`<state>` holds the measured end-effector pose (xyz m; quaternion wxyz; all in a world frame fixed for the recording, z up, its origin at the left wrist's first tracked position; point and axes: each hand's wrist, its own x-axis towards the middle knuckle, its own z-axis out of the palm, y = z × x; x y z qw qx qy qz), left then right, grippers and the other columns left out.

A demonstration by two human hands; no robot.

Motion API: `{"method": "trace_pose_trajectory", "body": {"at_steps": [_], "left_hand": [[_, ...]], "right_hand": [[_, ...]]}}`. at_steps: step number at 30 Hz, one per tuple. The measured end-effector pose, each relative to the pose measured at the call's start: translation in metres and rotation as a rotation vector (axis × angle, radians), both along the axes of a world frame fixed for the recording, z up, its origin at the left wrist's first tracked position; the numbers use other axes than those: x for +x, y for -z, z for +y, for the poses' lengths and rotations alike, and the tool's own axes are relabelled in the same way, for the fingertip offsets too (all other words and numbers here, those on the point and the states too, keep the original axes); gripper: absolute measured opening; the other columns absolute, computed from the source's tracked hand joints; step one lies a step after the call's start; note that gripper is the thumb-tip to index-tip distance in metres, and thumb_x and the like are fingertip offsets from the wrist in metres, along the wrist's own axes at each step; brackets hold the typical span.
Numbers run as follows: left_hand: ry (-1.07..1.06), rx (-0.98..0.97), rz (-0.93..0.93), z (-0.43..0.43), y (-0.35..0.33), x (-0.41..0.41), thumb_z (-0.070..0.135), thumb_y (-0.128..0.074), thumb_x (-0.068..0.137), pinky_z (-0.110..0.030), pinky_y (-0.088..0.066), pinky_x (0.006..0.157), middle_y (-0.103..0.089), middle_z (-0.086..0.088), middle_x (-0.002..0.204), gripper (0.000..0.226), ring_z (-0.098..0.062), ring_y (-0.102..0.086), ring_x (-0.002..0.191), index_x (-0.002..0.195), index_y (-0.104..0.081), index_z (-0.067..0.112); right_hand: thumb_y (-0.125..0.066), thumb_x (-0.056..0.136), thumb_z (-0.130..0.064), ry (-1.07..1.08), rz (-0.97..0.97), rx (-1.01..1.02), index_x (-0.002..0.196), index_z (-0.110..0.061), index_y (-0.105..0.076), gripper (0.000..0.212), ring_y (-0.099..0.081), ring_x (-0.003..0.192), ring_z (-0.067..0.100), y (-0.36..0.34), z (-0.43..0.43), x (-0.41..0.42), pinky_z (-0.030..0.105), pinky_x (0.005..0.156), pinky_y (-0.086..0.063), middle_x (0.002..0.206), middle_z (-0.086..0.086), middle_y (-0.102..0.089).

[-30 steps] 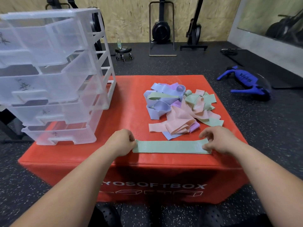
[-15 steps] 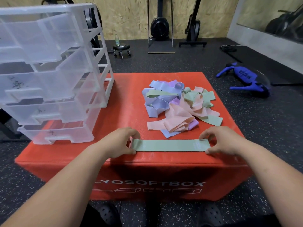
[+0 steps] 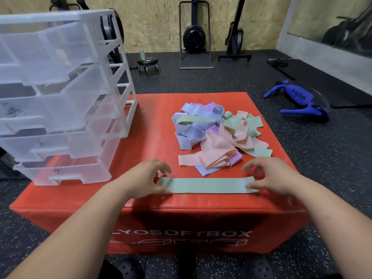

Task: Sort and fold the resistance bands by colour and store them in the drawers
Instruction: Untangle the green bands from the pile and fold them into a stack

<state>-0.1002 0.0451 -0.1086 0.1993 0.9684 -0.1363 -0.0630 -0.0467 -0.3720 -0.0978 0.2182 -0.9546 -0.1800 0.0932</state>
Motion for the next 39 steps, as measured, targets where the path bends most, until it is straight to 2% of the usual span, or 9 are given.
{"method": "trace_pose_trajectory", "body": {"at_steps": [5,11,17,22,27,30,33,36,39], "left_hand": [[-0.055,-0.093,-0.088,-0.013,0.002,0.020,0.052,-0.085,0.081,-0.029,-0.052,0.090,-0.066,0.018,0.112,0.044,-0.003,-0.061,0.099,0.119,-0.068,0.037],[-0.106,-0.199,-0.223,-0.039,0.008,0.051,0.032,-0.082,0.087,-0.037,-0.053,0.088,-0.067,0.018,0.105,0.030,-0.009,-0.062,0.095,0.114,-0.071,0.030],[-0.089,-0.251,-0.260,-0.058,0.013,0.080,0.038,-0.073,0.084,-0.042,-0.054,0.086,-0.067,0.018,0.103,0.027,-0.010,-0.060,0.093,0.110,-0.069,0.033],[-0.100,-0.285,-0.259,-0.069,0.017,0.094,0.035,-0.076,0.086,-0.038,-0.053,0.087,-0.067,0.019,0.103,0.024,-0.008,-0.060,0.097,0.109,-0.070,0.034],[-0.111,-0.355,-0.320,-0.079,0.008,0.097,0.027,-0.076,0.090,-0.031,-0.049,0.087,-0.069,0.018,0.105,0.021,-0.009,-0.059,0.097,0.110,-0.072,0.029],[-0.154,-0.460,-0.365,-0.086,-0.001,0.094,0.028,-0.076,0.093,-0.020,-0.044,0.083,-0.070,0.019,0.111,0.022,-0.005,-0.060,0.098,0.115,-0.071,0.029],[-0.222,-0.612,-0.385,-0.093,-0.009,0.091,0.031,-0.075,0.095,-0.015,-0.044,0.081,-0.069,0.021,0.115,0.032,-0.004,-0.063,0.102,0.126,-0.068,0.031],[-0.253,-0.744,-0.371,-0.097,-0.017,0.088,0.033,-0.074,0.097,-0.024,-0.052,0.084,-0.070,0.022,0.118,0.041,-0.006,-0.065,0.104,0.136,-0.064,0.033],[-0.250,-0.801,-0.338,-0.100,-0.022,0.084,0.032,-0.073,0.099,-0.027,-0.053,0.082,-0.074,0.019,0.109,0.030,-0.009,-0.069,0.097,0.129,-0.071,0.030]], "right_hand": [[-0.089,0.077,-0.030,0.123,-0.163,0.118,0.105,-0.039,-0.073,0.034,-0.066,0.083,0.000,-0.006,0.015,0.032,0.025,0.079,-0.050,0.102,-0.016,-0.074],[-0.085,0.082,-0.034,0.339,-0.300,0.278,0.113,-0.034,-0.072,0.034,-0.067,0.081,0.010,-0.005,0.036,0.078,0.032,0.082,-0.053,0.099,-0.014,-0.072],[-0.076,0.086,-0.037,0.386,-0.358,0.158,0.130,-0.029,-0.068,0.045,-0.064,0.099,0.026,0.010,0.062,0.116,0.043,0.089,-0.054,0.119,-0.001,-0.068],[-0.066,0.095,-0.042,0.436,-0.461,-0.100,0.113,-0.029,-0.077,0.024,-0.057,0.104,0.035,0.012,0.074,0.128,0.041,0.081,-0.048,0.113,0.003,-0.070],[-0.072,0.093,-0.034,0.351,-0.430,0.395,0.097,-0.029,-0.076,0.008,-0.065,0.089,0.024,-0.015,0.084,0.127,0.036,0.080,-0.048,0.085,-0.013,-0.069],[-0.073,0.095,-0.031,0.250,-0.309,0.648,0.089,-0.031,-0.073,0.006,-0.066,0.079,0.013,-0.034,0.090,0.119,0.034,0.079,-0.050,0.084,-0.014,-0.070],[-0.076,0.094,-0.026,0.143,-0.187,0.738,0.087,-0.026,-0.074,0.008,-0.062,0.075,0.011,-0.040,0.097,0.105,0.036,0.075,-0.051,0.081,-0.006,-0.071],[-0.078,0.093,-0.023,0.077,-0.118,0.744,0.088,-0.021,-0.075,0.006,-0.061,0.069,0.005,-0.043,0.102,0.089,0.019,0.065,-0.047,0.079,-0.006,-0.072],[-0.081,0.090,-0.024,0.051,-0.101,0.725,0.088,-0.019,-0.076,0.007,-0.062,0.070,0.006,-0.043,0.104,0.079,0.017,0.066,-0.047,0.079,-0.004,-0.073]]}}
